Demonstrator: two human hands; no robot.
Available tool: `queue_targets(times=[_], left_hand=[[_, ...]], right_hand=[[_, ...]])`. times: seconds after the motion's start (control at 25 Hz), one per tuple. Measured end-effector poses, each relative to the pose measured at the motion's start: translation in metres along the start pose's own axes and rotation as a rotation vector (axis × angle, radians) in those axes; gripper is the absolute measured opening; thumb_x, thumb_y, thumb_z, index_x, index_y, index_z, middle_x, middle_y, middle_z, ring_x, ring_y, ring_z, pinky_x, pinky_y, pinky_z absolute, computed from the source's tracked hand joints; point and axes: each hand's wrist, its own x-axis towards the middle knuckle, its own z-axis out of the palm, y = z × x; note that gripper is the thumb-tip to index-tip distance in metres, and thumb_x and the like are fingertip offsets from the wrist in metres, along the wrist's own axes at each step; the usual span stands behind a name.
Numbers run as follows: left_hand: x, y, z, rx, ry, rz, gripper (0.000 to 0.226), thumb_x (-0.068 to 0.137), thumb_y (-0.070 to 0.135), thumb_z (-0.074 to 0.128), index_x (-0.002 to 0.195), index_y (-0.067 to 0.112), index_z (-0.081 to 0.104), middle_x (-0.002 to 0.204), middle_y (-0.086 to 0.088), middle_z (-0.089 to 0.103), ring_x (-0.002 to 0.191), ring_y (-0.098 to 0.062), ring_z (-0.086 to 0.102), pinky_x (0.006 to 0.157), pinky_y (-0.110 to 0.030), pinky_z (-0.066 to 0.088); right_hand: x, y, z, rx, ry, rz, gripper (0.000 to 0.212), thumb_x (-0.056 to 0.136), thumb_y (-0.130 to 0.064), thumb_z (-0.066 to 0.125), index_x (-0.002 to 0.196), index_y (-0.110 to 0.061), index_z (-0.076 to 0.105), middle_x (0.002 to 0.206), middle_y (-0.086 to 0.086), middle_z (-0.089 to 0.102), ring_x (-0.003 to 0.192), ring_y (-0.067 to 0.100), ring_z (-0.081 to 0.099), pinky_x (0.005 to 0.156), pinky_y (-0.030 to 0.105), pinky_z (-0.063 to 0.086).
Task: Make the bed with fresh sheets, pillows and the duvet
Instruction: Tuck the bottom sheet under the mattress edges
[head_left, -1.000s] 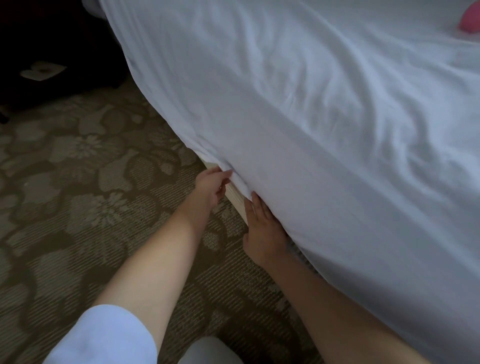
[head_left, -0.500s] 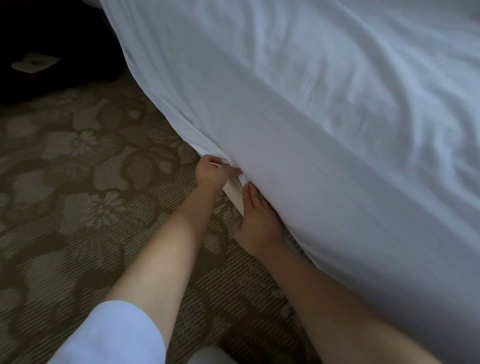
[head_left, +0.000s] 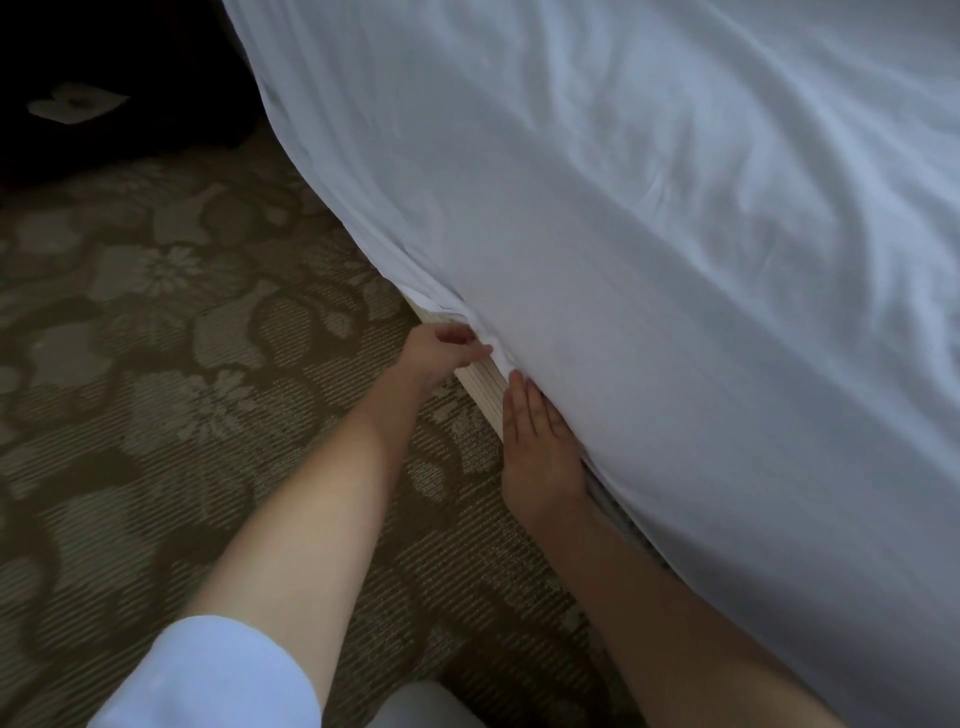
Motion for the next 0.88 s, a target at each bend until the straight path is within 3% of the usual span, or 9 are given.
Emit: queue_targets(times=[0.08, 0.2, 0.32, 0.48, 0.6, 0.68, 0.72, 0.8, 0.88], left_hand=[[-0.005, -0.004, 0.006, -0.11, 0.044, 0.029, 0.026, 0.07, 0.008, 0.083, 0.088, 0.009, 0.065, 0.08, 0.002, 0.061, 0.072, -0.008, 0.055, 0.069, -0.02, 0.048], [0.002, 0.001, 0.013, -0.161, 0.125, 0.049, 0.035, 0.061, -0.001, 0.085, 0.073, 0.014, 0.056, 0.074, 0.003, 0.058, 0.07, -0.009, 0.054, 0.064, -0.02, 0.047], [0.006, 0.007, 0.018, -0.149, 0.163, 0.075, 0.04, 0.059, -0.006, 0.082, 0.073, 0.015, 0.05, 0.075, 0.002, 0.056, 0.07, -0.011, 0.051, 0.06, -0.021, 0.048], [0.014, 0.008, 0.022, -0.025, 0.212, 0.094, 0.037, 0.061, -0.001, 0.079, 0.071, 0.016, 0.048, 0.073, 0.003, 0.054, 0.068, -0.012, 0.05, 0.059, -0.024, 0.047], [0.017, 0.019, 0.008, 0.238, 0.079, 0.157, 0.034, 0.065, 0.009, 0.082, 0.071, 0.017, 0.049, 0.074, 0.004, 0.054, 0.069, -0.011, 0.051, 0.061, -0.025, 0.046], [0.018, 0.021, -0.007, 0.274, 0.015, 0.217, 0.021, 0.072, 0.006, 0.079, 0.08, 0.011, 0.06, 0.081, 0.001, 0.058, 0.078, -0.015, 0.055, 0.064, -0.023, 0.045], [0.018, 0.02, -0.016, 0.263, 0.023, 0.243, 0.017, 0.078, 0.002, 0.073, 0.093, 0.006, 0.066, 0.092, -0.004, 0.061, 0.089, -0.02, 0.058, 0.071, -0.025, 0.048], [0.024, 0.014, -0.031, 0.406, 0.098, 0.342, 0.037, 0.086, -0.006, 0.057, 0.121, 0.004, 0.062, 0.126, -0.01, 0.056, 0.117, -0.024, 0.053, 0.097, -0.027, 0.043], [0.03, 0.009, -0.036, 0.666, 0.076, 0.464, 0.052, 0.088, -0.009, 0.047, 0.138, 0.008, 0.048, 0.149, -0.006, 0.037, 0.137, -0.022, 0.035, 0.112, -0.025, 0.025]], right_hand=[[0.006, -0.003, 0.001, -0.106, 0.016, -0.009, 0.07, 0.1, -0.032, 0.032, 0.145, 0.004, -0.008, 0.156, 0.023, -0.001, 0.145, 0.034, 0.007, 0.116, 0.043, 0.003], [0.01, -0.003, 0.002, -0.21, 0.029, -0.046, 0.072, 0.101, -0.035, 0.031, 0.144, 0.008, -0.007, 0.155, 0.027, -0.003, 0.145, 0.037, 0.004, 0.115, 0.045, 0.001], [0.01, -0.007, 0.004, -0.179, -0.015, -0.039, 0.071, 0.097, -0.036, 0.038, 0.148, 0.004, 0.009, 0.155, 0.027, 0.003, 0.144, 0.039, 0.009, 0.115, 0.048, -0.002], [0.023, -0.007, -0.01, -0.02, -0.065, -0.02, 0.077, 0.083, -0.038, 0.057, 0.146, -0.001, 0.031, 0.154, 0.026, 0.016, 0.142, 0.037, 0.02, 0.116, 0.045, 0.008], [0.037, -0.002, -0.025, 0.148, -0.185, -0.085, 0.086, 0.089, -0.044, 0.05, 0.15, 0.0, 0.008, 0.155, 0.027, -0.006, 0.145, 0.037, 0.001, 0.117, 0.043, -0.003], [0.038, 0.001, -0.031, 0.156, -0.206, -0.11, 0.086, 0.092, -0.045, 0.045, 0.15, 0.0, -0.001, 0.154, 0.026, -0.014, 0.145, 0.036, -0.006, 0.116, 0.043, -0.007], [0.037, 0.003, -0.033, 0.158, -0.199, -0.12, 0.084, 0.092, -0.043, 0.043, 0.15, 0.0, -0.001, 0.154, 0.026, -0.015, 0.145, 0.036, -0.007, 0.116, 0.043, -0.008], [0.038, 0.005, -0.036, 0.227, -0.178, -0.116, 0.079, 0.093, -0.039, 0.039, 0.15, 0.0, -0.001, 0.154, 0.026, -0.016, 0.145, 0.035, -0.008, 0.116, 0.044, -0.009], [0.043, 0.004, -0.033, 0.285, -0.141, -0.113, 0.076, 0.094, -0.036, 0.035, 0.149, 0.003, -0.001, 0.155, 0.025, -0.012, 0.146, 0.033, -0.006, 0.116, 0.042, -0.009]])
